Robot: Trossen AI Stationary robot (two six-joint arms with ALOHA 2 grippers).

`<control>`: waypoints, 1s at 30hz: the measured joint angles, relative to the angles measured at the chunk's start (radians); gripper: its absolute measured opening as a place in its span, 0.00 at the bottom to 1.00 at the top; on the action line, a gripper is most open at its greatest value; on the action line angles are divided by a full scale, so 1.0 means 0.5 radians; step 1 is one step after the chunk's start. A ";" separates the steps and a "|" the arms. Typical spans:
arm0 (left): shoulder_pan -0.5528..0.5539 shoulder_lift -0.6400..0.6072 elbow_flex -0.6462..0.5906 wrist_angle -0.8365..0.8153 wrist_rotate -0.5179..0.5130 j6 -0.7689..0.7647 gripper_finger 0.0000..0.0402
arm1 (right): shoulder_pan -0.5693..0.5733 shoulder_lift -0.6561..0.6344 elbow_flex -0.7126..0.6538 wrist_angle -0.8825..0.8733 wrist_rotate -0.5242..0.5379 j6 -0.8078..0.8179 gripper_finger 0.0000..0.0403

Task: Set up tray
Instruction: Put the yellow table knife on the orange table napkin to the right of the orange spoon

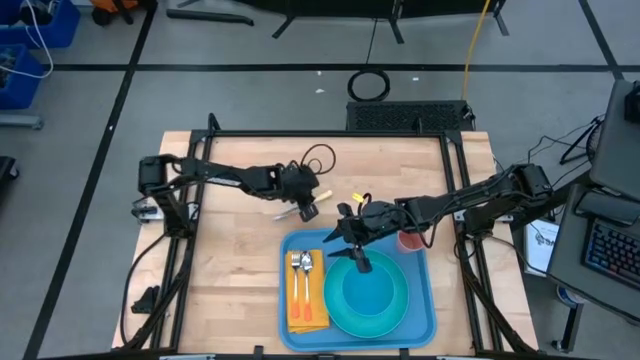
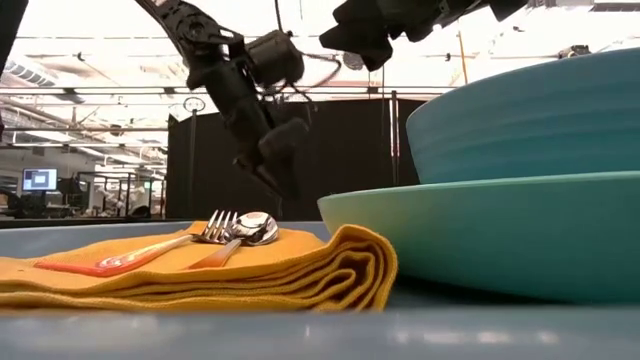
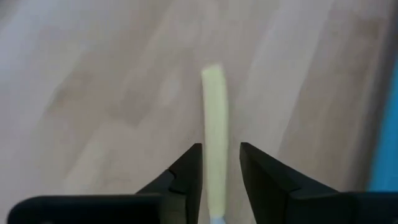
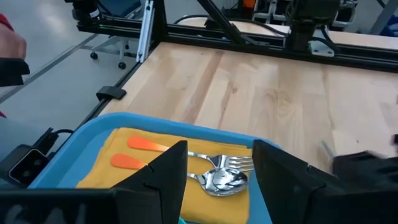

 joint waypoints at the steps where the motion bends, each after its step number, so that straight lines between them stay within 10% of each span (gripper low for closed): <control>1: -0.004 -0.022 0.000 0.014 -0.002 -0.001 0.28 | 0.001 0.000 0.000 -0.001 -0.001 0.001 0.42; 8: -0.058 -0.096 -0.003 -0.127 -0.018 0.043 0.26 | -0.002 0.000 0.000 -0.051 0.002 -0.002 0.42; 15: -0.190 -0.224 -0.148 0.006 -0.183 -0.033 0.02 | -0.085 0.001 0.000 -0.197 0.002 0.022 0.42; 30: -0.372 -0.910 -1.681 2.558 0.106 -0.020 0.01 | -0.267 -0.001 0.211 -0.620 -0.011 -0.018 0.42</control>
